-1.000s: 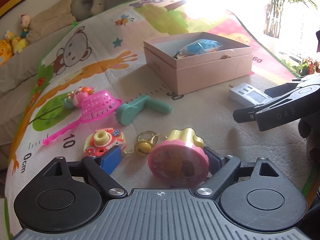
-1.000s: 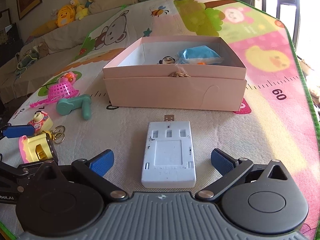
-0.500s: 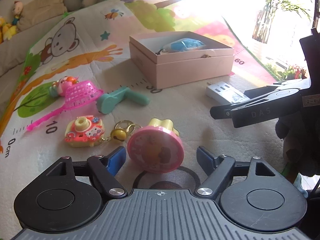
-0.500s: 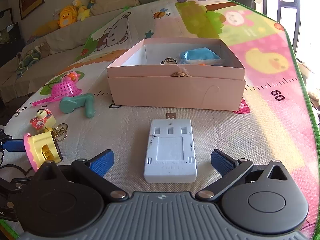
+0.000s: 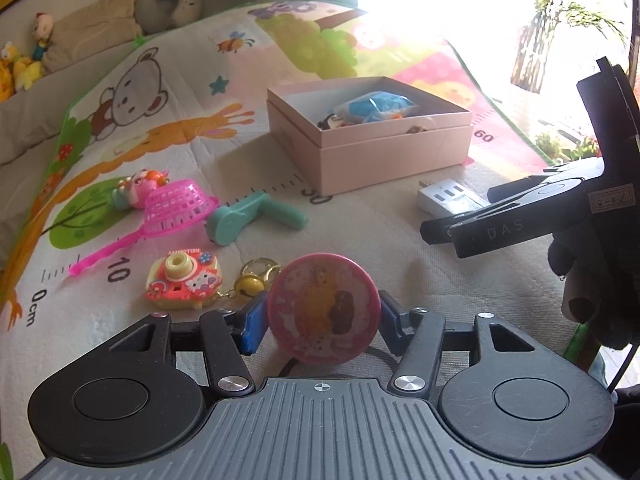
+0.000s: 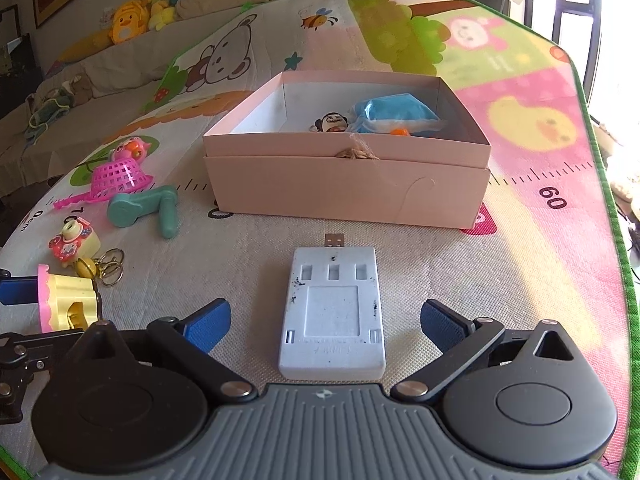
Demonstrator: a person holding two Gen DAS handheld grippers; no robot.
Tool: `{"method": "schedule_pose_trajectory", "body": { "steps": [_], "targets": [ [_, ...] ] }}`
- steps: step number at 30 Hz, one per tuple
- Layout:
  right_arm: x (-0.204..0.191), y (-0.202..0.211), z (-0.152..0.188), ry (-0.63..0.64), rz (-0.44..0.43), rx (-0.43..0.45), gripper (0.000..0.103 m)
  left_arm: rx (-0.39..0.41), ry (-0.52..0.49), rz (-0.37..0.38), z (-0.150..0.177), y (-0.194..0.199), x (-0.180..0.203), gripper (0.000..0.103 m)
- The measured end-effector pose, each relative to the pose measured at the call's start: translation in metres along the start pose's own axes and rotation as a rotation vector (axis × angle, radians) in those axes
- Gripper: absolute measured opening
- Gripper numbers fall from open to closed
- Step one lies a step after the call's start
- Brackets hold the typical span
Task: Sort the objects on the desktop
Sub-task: 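Lift the pink compact with the left tool while the right tool holds the white case, then drop the white case and pink compact into the pink box, opening both tools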
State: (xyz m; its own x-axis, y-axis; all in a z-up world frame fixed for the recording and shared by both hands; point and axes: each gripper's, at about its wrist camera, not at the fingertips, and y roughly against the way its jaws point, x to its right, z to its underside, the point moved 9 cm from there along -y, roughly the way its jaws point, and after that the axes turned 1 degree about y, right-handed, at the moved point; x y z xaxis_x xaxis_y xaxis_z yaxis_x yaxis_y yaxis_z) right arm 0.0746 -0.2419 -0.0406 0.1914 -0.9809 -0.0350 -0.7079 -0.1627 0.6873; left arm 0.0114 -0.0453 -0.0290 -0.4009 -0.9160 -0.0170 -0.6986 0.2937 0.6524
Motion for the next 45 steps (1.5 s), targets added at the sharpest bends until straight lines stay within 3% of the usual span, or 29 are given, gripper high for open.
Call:
{"method": "schedule_pose_trajectory", "body": {
  "steps": [11,17,20,25,27,31,34,40,42,45],
  "targets": [
    [0.001,0.006,0.002,0.019,0.009,0.013,0.100,-0.009,-0.024,0.018,0.004,0.002,0.006,0.062],
    [-0.003,0.005,-0.006,0.052,0.010,0.025,0.099,-0.025,-0.013,0.007,0.006,-0.005,0.007,0.070],
    [-0.006,0.002,-0.010,0.063,0.002,0.013,0.088,-0.028,-0.003,-0.003,0.004,-0.007,0.005,0.070],
    [-0.008,0.004,-0.003,0.083,-0.013,-0.033,0.048,-0.026,-0.015,-0.015,-0.001,-0.011,0.009,0.067],
    [-0.008,0.013,0.001,0.086,-0.024,-0.041,0.048,-0.025,-0.025,-0.012,-0.002,-0.011,0.011,0.061],
    [-0.004,0.040,0.008,0.081,-0.076,-0.047,0.048,0.013,-0.072,-0.003,-0.007,0.000,0.019,0.061],
    [0.004,0.074,-0.005,0.058,-0.121,-0.012,0.048,0.098,-0.112,0.005,-0.040,0.017,0.022,0.061],
    [0.041,0.159,-0.086,0.008,-0.040,0.292,0.048,0.329,-0.187,-0.036,-0.148,0.021,0.029,0.061],
    [0.052,0.172,-0.107,-0.002,-0.013,0.364,0.048,0.351,-0.187,-0.030,-0.178,0.000,0.034,0.061],
    [0.063,0.169,-0.130,-0.030,0.009,0.390,0.048,0.310,-0.153,-0.028,-0.197,-0.036,0.030,0.070]
  ]
}}
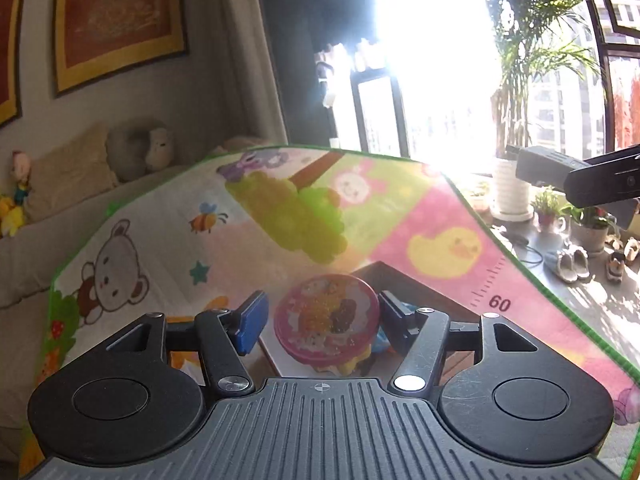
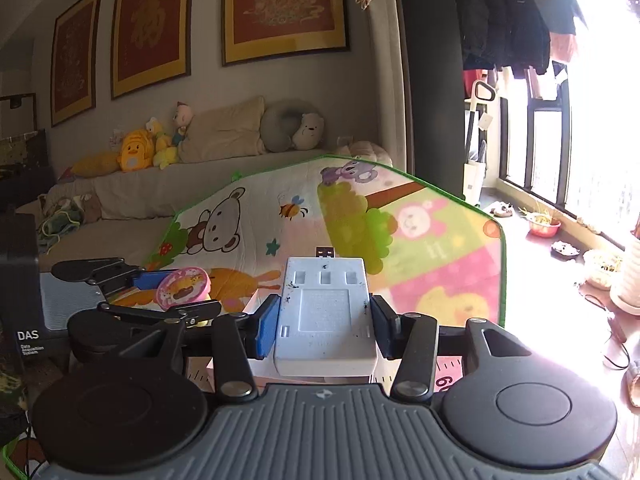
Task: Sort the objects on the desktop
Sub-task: 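Drop the white case and pink compact into the pink box, opening both tools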
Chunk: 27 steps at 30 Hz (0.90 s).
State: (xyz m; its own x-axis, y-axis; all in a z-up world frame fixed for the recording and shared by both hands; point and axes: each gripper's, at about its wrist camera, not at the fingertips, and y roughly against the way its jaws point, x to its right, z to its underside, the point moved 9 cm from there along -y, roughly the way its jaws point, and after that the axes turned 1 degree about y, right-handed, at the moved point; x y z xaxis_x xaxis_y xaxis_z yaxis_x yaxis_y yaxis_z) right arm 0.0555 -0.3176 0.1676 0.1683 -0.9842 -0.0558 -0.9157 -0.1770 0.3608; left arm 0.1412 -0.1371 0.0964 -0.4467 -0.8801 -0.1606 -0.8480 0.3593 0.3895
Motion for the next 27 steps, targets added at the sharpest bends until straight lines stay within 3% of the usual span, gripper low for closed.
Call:
{"method": "schedule_pose_trajectory", "body": {
  "steps": [4,9,12,18,23,27],
  "targets": [
    [0.011,-0.026,-0.002,-0.028,0.001,-0.027,0.048,-0.042,0.084,0.020,0.034,0.010,-0.011,0.095],
    [0.005,-0.087,0.016,-0.082,-0.060,-0.145,0.048,-0.188,0.099,0.034,0.110,0.038,-0.004,0.096],
    [-0.012,-0.134,0.034,-0.104,-0.093,-0.235,0.048,-0.235,0.065,0.021,0.145,0.052,0.001,0.096],
    [-0.047,-0.203,0.073,-0.107,-0.101,-0.369,0.048,-0.261,0.096,0.004,0.171,0.066,-0.012,0.100],
    [-0.058,-0.208,0.083,-0.113,-0.096,-0.376,0.049,-0.283,0.130,-0.024,0.182,0.072,-0.027,0.101],
    [-0.091,-0.175,0.080,0.039,-0.146,-0.307,0.050,-0.297,0.176,-0.064,0.189,0.073,-0.043,0.101]
  ]
}}
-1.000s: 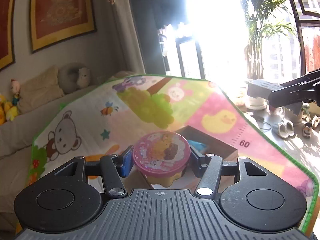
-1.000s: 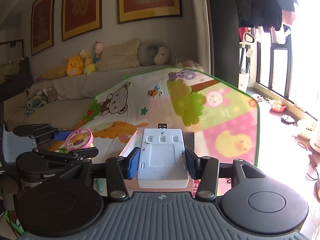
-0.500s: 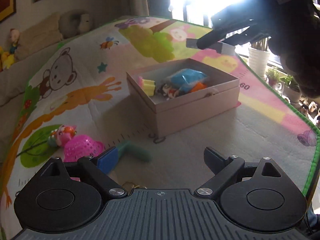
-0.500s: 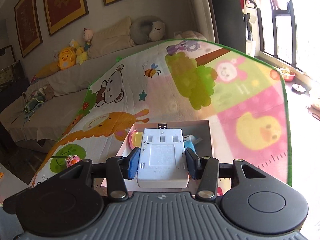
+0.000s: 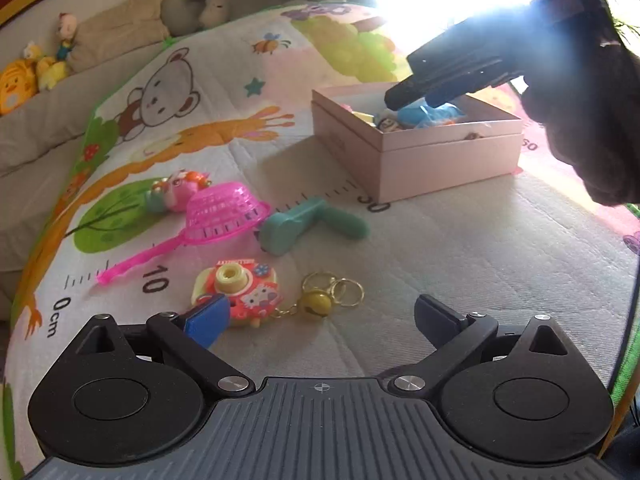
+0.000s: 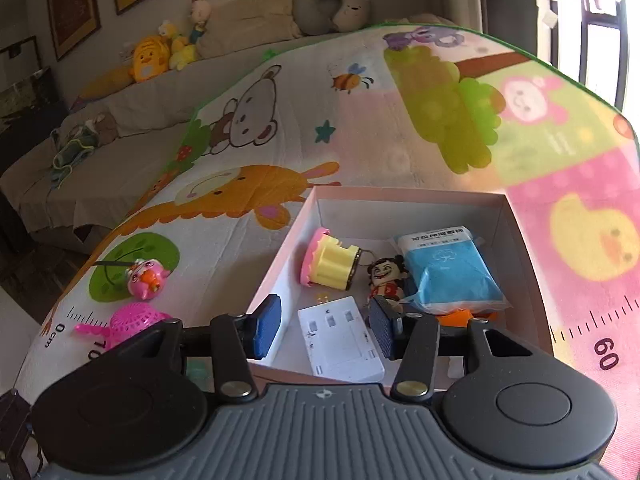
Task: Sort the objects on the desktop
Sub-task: 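Drop the white case and pink compact into the pink box, opening both tools, then grasp the teal crank toy with the right tool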
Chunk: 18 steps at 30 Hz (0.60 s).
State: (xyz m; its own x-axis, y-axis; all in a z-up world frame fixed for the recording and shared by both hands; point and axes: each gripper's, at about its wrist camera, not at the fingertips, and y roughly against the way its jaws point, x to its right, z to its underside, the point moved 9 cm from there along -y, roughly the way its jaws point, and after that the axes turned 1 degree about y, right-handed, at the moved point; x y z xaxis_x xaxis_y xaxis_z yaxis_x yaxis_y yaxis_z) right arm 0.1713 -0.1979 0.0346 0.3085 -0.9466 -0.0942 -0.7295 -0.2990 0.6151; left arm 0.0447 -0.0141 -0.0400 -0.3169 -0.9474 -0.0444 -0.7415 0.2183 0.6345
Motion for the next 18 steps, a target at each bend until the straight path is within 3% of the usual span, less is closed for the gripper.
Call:
{"method": "schedule_pose_trajectory", "body": {
  "steps": [3,7,9,13,18],
  "targets": [
    [-0.045,0.015,0.013,0.125,-0.103,0.002,0.050,-0.013,0.028,-0.023,0.002,-0.003,-0.009,0.101],
    [-0.095,0.005,0.033,0.205,-0.222,-0.074,0.050,-0.023,0.031,-0.036,0.006,-0.003,-0.014,0.101],
    [-0.114,-0.007,0.038,0.250,-0.227,-0.089,0.053,-0.028,0.031,-0.041,0.008,-0.003,-0.016,0.101],
    [-0.134,-0.038,0.041,0.319,-0.201,-0.109,0.078,-0.037,0.040,-0.053,0.011,-0.002,-0.022,0.102],
    [-0.133,-0.060,0.044,0.307,-0.158,-0.146,0.074,-0.037,0.052,-0.055,0.014,0.000,-0.029,0.102]
  ]
}}
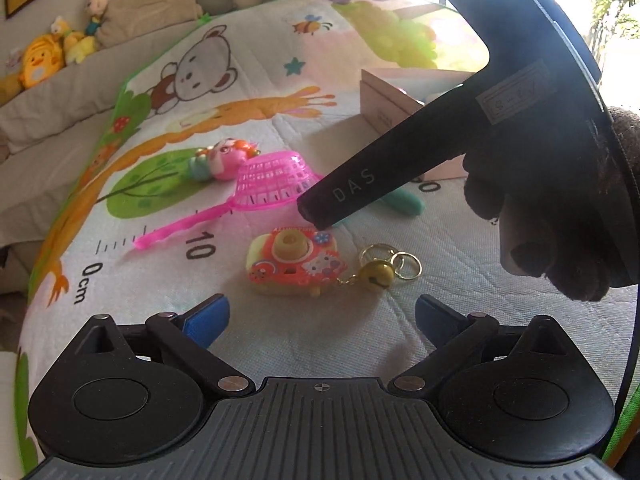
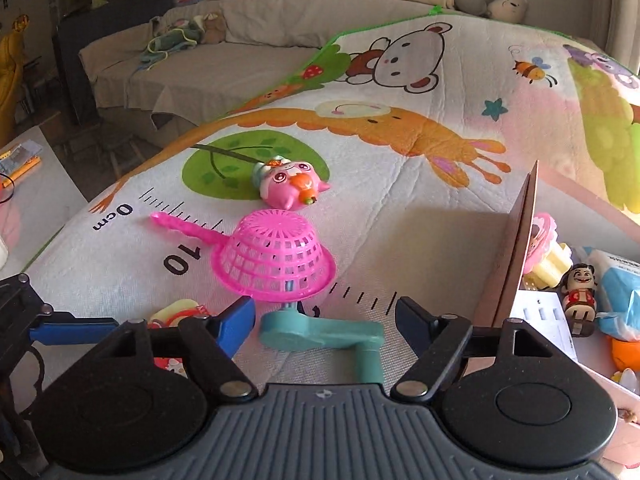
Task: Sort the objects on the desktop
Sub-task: 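Grasp the teal crank toy with the right tool, then grasp the pink bell keychain with the left tool while the right tool holds the teal crank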
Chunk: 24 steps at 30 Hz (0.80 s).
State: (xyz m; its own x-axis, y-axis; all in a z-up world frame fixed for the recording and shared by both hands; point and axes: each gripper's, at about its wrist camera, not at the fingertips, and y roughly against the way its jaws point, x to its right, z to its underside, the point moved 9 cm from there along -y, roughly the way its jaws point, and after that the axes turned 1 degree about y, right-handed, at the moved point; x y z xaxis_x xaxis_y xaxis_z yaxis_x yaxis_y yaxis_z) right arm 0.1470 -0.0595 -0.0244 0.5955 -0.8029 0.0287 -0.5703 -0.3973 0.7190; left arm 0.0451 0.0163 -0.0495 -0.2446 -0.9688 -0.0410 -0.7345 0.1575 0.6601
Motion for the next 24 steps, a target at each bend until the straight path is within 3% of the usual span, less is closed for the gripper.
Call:
{"method": "schedule_pose_trajectory", "body": {
  "steps": [1,10,18,21,24],
  "targets": [
    [-0.002,0.000,0.002,-0.005,-0.013,-0.012,0.070,-0.001,0.002,0.001,0.000,0.000,-0.001,0.102],
    [0.011,0.034,0.039,-0.055,-0.001,-0.032,0.070,-0.008,0.001,0.012,0.002,0.002,0.002,0.102],
    [0.080,0.089,0.099,-0.215,0.206,-0.006,0.070,-0.022,0.037,0.007,-0.013,-0.016,0.004,0.102],
    [0.099,0.101,0.115,-0.281,0.245,0.017,0.071,-0.031,0.060,0.011,-0.021,-0.023,0.007,0.102],
    [0.113,0.107,0.128,-0.347,0.266,0.042,0.079,-0.043,0.075,0.010,-0.025,-0.030,0.011,0.102]
  ]
}}
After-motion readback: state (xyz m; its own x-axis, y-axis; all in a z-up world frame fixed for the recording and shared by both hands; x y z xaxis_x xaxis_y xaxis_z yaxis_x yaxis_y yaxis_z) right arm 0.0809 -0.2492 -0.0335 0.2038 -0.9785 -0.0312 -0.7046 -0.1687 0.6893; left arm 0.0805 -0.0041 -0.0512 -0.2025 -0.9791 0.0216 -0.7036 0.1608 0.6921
